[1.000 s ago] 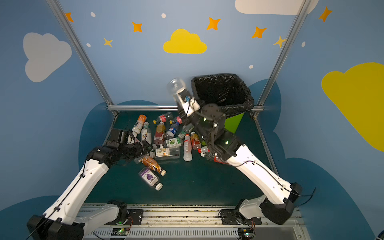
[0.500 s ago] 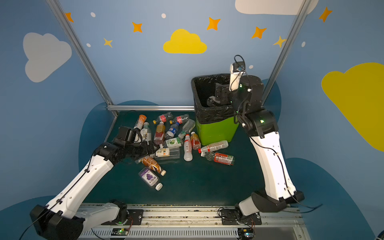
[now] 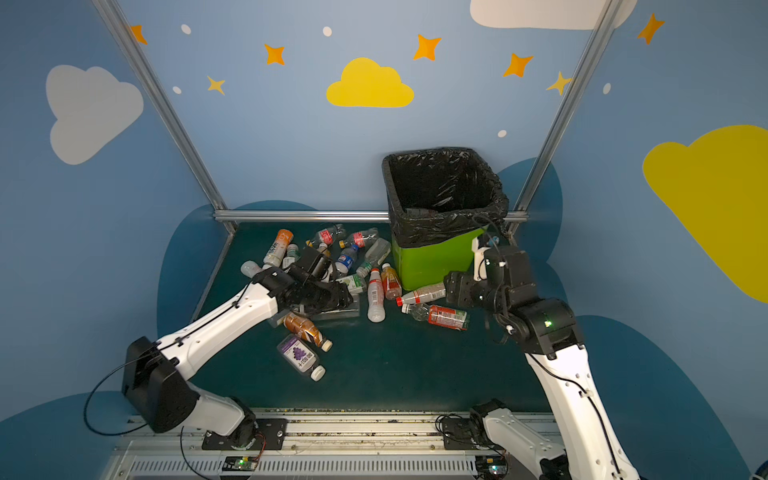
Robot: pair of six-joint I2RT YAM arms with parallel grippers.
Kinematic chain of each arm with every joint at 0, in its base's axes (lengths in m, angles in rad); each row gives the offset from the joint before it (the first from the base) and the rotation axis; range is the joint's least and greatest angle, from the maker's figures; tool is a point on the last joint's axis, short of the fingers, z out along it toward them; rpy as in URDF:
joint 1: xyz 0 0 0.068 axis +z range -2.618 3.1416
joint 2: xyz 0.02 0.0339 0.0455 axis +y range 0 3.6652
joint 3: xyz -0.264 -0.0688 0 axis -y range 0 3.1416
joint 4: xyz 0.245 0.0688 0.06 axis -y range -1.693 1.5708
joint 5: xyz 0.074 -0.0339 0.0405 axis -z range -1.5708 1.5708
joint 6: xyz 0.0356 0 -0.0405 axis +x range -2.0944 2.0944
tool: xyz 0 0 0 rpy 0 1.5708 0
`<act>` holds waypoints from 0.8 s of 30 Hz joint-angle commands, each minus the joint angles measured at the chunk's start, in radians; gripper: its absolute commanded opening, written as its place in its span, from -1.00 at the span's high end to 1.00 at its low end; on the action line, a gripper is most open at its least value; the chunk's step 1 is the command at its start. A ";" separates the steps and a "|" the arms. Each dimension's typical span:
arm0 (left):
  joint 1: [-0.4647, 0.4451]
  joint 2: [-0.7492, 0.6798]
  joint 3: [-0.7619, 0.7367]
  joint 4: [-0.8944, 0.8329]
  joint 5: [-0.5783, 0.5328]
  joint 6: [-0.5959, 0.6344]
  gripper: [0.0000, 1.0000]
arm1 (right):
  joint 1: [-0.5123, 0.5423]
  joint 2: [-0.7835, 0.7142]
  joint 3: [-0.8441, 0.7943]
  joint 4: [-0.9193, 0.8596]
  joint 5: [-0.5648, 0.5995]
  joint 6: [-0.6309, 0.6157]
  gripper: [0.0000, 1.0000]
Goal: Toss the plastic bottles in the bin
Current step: 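Raise the green-cap bottle over the bin and open the right gripper, then grasp the white red-band bottle with left gripper while right arm returns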
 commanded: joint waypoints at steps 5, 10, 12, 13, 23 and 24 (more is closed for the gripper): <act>-0.025 0.270 0.246 -0.064 0.000 0.080 -0.41 | 0.038 -0.020 -0.155 -0.053 -0.103 0.143 -0.61; -0.029 0.443 0.412 -0.134 0.021 0.122 -0.51 | 0.048 -0.013 -0.197 -0.049 -0.100 0.166 -0.62; -0.031 0.490 0.457 -0.148 0.014 0.136 -0.50 | 0.052 -0.017 -0.205 -0.039 -0.105 0.176 -0.62; -0.030 0.511 0.478 -0.157 0.008 0.142 -0.49 | 0.053 -0.018 -0.205 -0.037 -0.105 0.180 -0.62; -0.022 0.655 0.619 -0.238 -0.030 0.188 -0.42 | 0.065 0.002 -0.192 -0.033 -0.119 0.193 -0.61; -0.020 0.665 0.625 -0.240 -0.030 0.190 -0.42 | 0.065 -0.001 -0.190 -0.034 -0.119 0.194 -0.61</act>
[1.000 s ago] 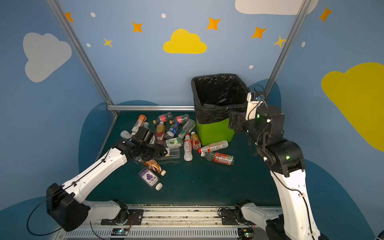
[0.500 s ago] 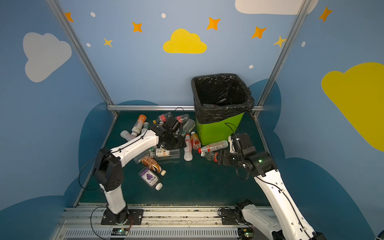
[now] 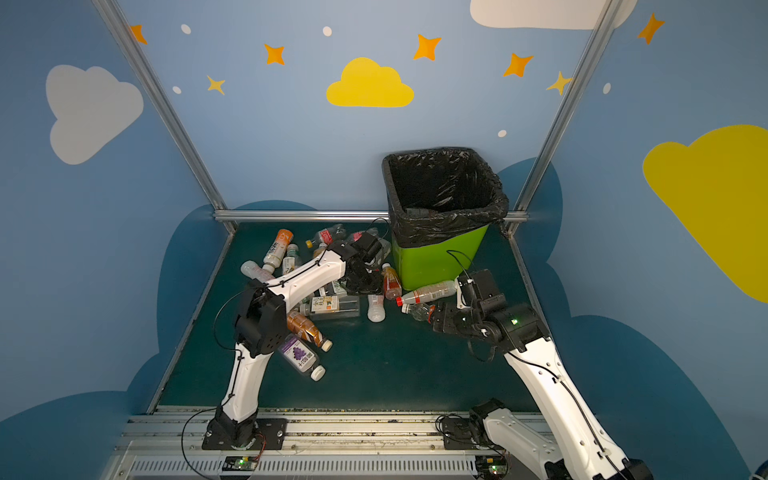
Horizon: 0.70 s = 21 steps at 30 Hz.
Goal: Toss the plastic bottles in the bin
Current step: 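Grasp the white red-band bottle with left gripper while right arm returns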
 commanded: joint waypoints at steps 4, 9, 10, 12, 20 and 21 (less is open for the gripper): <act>0.008 0.056 0.039 -0.049 -0.010 0.028 -0.41 | 0.008 -0.001 0.017 -0.004 -0.008 0.018 -0.61; 0.007 0.083 0.038 -0.034 0.000 0.028 -0.39 | 0.009 -0.004 0.020 -0.014 -0.008 0.023 -0.62; 0.008 0.088 0.039 -0.031 0.004 0.028 -0.38 | 0.011 -0.006 0.020 -0.015 -0.010 0.024 -0.61; 0.008 0.094 0.034 -0.021 0.015 0.027 -0.37 | 0.012 -0.008 0.022 -0.018 -0.012 0.027 -0.62; 0.009 0.116 0.020 0.015 0.047 0.018 -0.15 | 0.016 -0.022 0.022 -0.032 -0.004 0.038 -0.61; 0.010 0.115 0.021 0.013 0.079 0.018 -0.09 | 0.016 -0.024 0.023 -0.034 -0.001 0.038 -0.61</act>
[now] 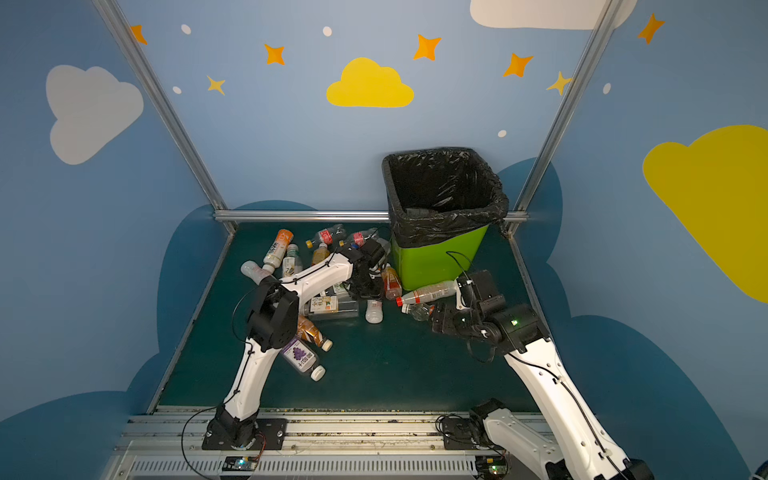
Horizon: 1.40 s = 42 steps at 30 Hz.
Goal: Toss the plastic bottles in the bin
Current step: 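Grasp the white red-band bottle with left gripper while right arm returns, then lift the white red-band bottle over the bin and open the left gripper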
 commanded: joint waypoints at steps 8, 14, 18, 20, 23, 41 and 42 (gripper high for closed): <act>0.030 -0.126 -0.065 0.005 0.059 -0.008 0.10 | 0.006 -0.030 0.033 -0.031 0.025 0.015 -0.61; 0.090 -0.360 -0.140 -0.047 0.040 -0.012 0.09 | 0.008 -0.011 0.037 -0.008 0.017 0.010 -0.61; 0.136 -0.555 -0.174 -0.047 -0.017 -0.010 0.09 | 0.010 0.024 0.045 0.021 -0.001 0.001 -0.61; 0.140 -0.668 -0.201 0.035 -0.055 -0.004 0.09 | 0.012 0.044 0.052 0.035 -0.009 -0.003 -0.61; 0.133 -0.832 -0.271 0.289 -0.067 0.025 0.08 | 0.020 0.074 0.065 0.055 -0.019 -0.011 -0.61; 0.071 -0.155 0.821 0.340 0.097 0.127 -1.00 | 0.062 0.161 0.153 0.081 -0.001 -0.018 -0.62; 0.073 -0.212 0.756 0.332 0.082 0.147 -1.00 | 0.060 0.151 0.144 0.082 0.006 -0.018 -0.62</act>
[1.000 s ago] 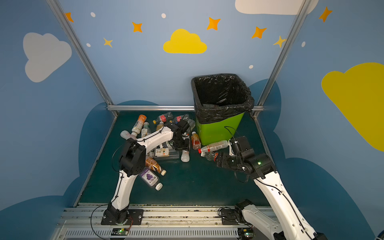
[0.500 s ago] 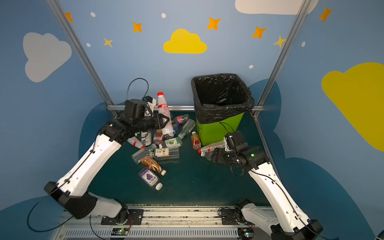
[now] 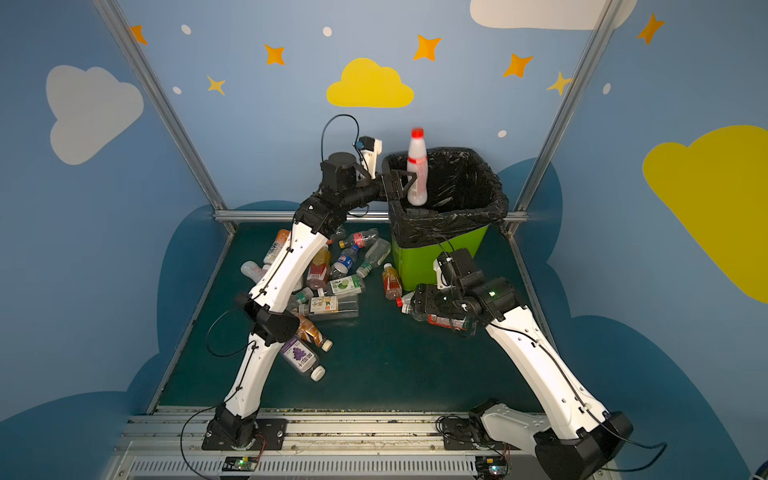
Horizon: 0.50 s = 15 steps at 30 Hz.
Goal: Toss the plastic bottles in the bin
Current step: 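Lift the white red-band bottle over the bin and open the left gripper, then grasp the red Qoo bottle with right gripper while left arm returns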
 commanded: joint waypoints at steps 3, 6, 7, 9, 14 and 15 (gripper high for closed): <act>0.016 -0.415 -0.258 -0.098 -0.065 0.110 -1.00 | -0.013 -0.065 -0.019 -0.013 0.052 0.000 -0.63; 0.031 -0.583 -0.474 -0.105 -0.133 0.125 -1.00 | -0.028 -0.072 -0.032 -0.032 0.076 -0.022 -0.63; 0.040 -0.632 -0.537 -0.122 -0.151 0.127 -1.00 | -0.035 -0.069 -0.034 -0.042 0.084 -0.036 -0.63; 0.075 -0.699 -0.623 -0.188 -0.170 0.120 -1.00 | -0.044 -0.057 -0.043 -0.061 0.107 -0.064 -0.63; 0.178 -0.865 -0.900 -0.330 -0.165 0.032 -1.00 | -0.062 0.006 -0.084 -0.050 0.136 -0.147 -0.66; 0.193 -0.900 -0.970 -0.337 -0.164 0.016 -1.00 | -0.063 0.024 -0.090 -0.036 0.124 -0.165 -0.67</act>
